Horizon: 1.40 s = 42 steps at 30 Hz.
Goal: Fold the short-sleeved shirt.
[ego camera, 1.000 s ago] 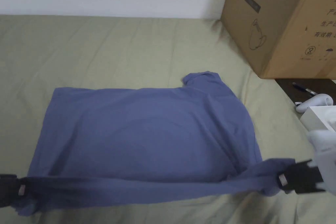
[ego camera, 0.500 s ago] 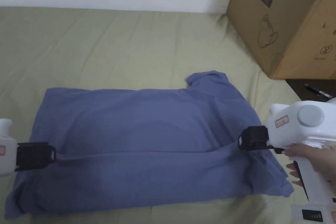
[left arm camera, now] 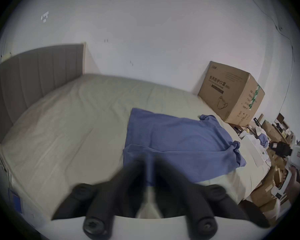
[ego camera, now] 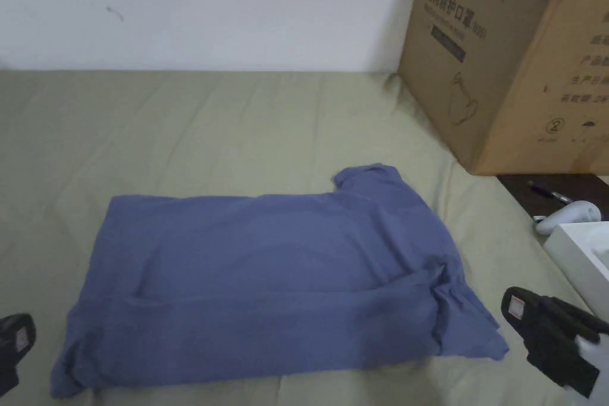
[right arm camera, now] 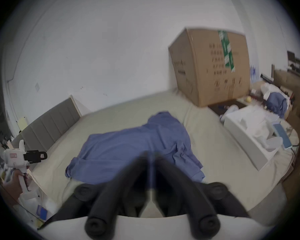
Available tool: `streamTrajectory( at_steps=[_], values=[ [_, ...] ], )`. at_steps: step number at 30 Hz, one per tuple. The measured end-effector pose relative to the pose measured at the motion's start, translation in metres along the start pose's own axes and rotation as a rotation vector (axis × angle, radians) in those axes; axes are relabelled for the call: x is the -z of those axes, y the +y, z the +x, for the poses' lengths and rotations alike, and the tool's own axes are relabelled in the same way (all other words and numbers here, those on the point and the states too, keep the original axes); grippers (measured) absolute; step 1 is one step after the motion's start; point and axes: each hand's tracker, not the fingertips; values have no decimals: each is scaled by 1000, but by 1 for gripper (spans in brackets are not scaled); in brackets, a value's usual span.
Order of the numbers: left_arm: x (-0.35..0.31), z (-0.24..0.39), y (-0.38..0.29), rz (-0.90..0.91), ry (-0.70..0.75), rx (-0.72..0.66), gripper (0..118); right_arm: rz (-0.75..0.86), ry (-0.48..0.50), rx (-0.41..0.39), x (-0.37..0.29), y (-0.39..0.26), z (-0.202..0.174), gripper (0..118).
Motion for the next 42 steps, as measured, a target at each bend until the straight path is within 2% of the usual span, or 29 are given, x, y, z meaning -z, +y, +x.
streamTrajectory(
  at_steps=[2, 5, 10, 13, 15, 16, 17, 18, 20, 21, 22, 23, 24, 25, 26, 32, 33, 35, 36, 37, 38, 40, 42],
  values=[
    [-24, 18, -10, 53, 6, 19, 0, 73, 33, 26, -27, -12, -7, 0],
    [-40, 27, -21, 89, 6, 91, 0, 86, 6, 48, -39, -24, -15, 0],
    [-44, 46, -21, 70, -17, 117, 0, -1, -14, 21, -21, -7, -3, 0],
    [-37, 42, -21, 51, -39, 102, 0, -152, -71, -37, 26, 28, 19, 0],
    [-31, 42, -20, 43, -41, 101, 0, -361, -58, -44, 72, 45, 37, 0],
    [-27, 42, -21, 38, -39, 101, 0, -536, -29, 3, 102, 53, 53, 0],
    [-26, 46, -20, 34, -37, 98, 0, -629, -28, 49, 122, 55, 63, 0],
    [-23, 46, -20, 25, -35, 91, 0, -686, -61, 108, 142, 52, 73, 0],
    [-16, 46, -21, 16, -28, 72, 0, -807, -47, 218, 176, 42, 98, 0],
    [-13, 39, -23, 13, -28, 60, 0, -841, -58, 234, 189, 35, 105, 3],
    [-9, 39, -23, 8, -28, 53, 0, -854, -107, 239, 201, 29, 109, 19],
    [-5, 39, -23, 3, -27, 53, 0, -880, -138, 241, 212, 22, 113, 46],
    [-1, 39, -23, -3, -23, 53, 0, -914, -157, 248, 210, 14, 110, 88],
    [-3, 40, -25, -9, -17, 55, 0, -944, -176, 257, 216, 6, 114, 102],
    [-1, 40, -25, -13, -14, 55, 0, -944, -187, 262, 219, 1, 116, 103],
    [9, 37, -27, -56, -14, 67, 0, -948, -227, 293, 222, -15, 122, 98],
    [10, 34, -29, -66, -9, 72, 0, -941, -231, 295, 221, -14, 120, 79],
    [13, 32, -32, -86, 2, 69, 0, -891, -255, 194, 216, -7, 113, 22],
    [15, 30, -33, -97, 8, 58, 0, -857, -238, 159, 217, -4, 119, 10],
    [17, 26, -35, -107, 15, 45, 0, -826, -157, 211, 213, -1, 119, 10],
    [19, 23, -34, -117, 19, 31, 0, -808, -171, 214, 209, 2, 114, 10],
    [32, 12, -25, -171, 28, -17, 0, -800, -183, 162, 201, 7, 106, 10],
    [56, -1, -10, -311, 27, -48, 0, -779, -145, 107, 195, 12, 103, 10]
  ],
)
